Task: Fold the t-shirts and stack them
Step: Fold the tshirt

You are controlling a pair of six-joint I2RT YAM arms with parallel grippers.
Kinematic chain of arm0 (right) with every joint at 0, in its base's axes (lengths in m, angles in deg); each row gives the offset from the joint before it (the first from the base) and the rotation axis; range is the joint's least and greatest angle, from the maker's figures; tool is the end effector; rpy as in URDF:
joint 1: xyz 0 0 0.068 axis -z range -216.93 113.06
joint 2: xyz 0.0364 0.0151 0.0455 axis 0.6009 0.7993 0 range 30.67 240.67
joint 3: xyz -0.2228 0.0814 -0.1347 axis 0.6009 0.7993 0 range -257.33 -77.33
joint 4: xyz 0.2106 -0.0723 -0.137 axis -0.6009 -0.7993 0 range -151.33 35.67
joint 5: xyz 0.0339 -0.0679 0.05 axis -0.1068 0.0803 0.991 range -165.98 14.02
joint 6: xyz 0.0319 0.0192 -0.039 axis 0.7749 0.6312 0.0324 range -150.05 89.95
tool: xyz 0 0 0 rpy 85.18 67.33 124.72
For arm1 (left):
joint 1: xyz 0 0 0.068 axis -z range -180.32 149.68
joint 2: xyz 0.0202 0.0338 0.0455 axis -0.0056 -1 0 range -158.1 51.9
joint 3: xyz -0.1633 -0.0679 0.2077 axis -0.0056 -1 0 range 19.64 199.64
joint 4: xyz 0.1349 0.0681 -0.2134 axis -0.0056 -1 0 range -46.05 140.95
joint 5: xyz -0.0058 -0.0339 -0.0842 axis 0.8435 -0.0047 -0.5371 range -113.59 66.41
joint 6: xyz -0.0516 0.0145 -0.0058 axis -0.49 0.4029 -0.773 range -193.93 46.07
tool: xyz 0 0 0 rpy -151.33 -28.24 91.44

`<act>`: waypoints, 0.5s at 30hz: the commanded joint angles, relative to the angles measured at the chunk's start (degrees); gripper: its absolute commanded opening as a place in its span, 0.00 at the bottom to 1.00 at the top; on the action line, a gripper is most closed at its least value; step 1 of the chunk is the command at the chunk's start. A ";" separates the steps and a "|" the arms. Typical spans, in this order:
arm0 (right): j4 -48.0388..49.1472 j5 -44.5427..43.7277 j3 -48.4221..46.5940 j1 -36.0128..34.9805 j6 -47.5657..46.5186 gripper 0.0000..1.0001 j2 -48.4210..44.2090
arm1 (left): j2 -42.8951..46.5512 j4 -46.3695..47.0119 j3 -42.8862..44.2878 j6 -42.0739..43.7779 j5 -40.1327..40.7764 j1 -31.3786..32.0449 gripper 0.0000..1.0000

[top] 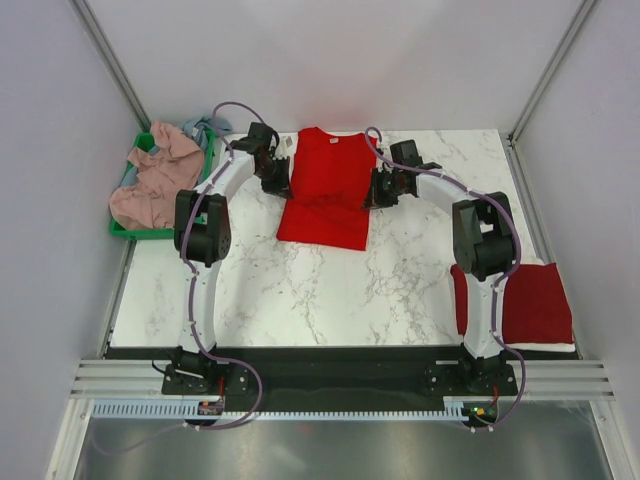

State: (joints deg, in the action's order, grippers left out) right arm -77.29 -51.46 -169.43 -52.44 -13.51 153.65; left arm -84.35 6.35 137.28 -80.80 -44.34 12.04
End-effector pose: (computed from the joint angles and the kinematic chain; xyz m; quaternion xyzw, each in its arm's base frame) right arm 0.4465 0.1392 0.1748 -0.0575 0.9295 0.2778 0.2358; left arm 0.4959 -0.1216 0.1790 0.0874 0.9538 -0.2108 0.1954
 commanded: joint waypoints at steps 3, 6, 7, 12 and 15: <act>3.27 -1.31 -3.61 0.21 -0.89 0.14 1.12 | -0.34 2.15 3.99 3.45 3.87 0.47 0.14; 4.24 -0.95 -6.33 -0.40 -2.20 0.40 0.25 | 2.28 1.71 4.43 4.76 6.06 1.26 0.54; 3.98 -1.22 -6.60 -0.40 -2.90 0.42 -1.58 | 3.52 1.45 4.17 5.03 8.77 1.87 0.61; 2.05 -3.16 -0.75 0.21 -2.65 0.47 -10.29 | 13.62 0.31 -3.36 4.06 12.84 1.44 0.92; 0.99 -1.32 6.82 1.00 0.15 0.48 -15.30 | 18.46 -1.80 -9.68 3.10 7.85 -0.58 0.92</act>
State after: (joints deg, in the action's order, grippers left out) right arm -75.52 -53.78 -167.44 -52.27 -14.94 144.91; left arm -74.10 5.74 131.77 -78.00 -35.54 13.24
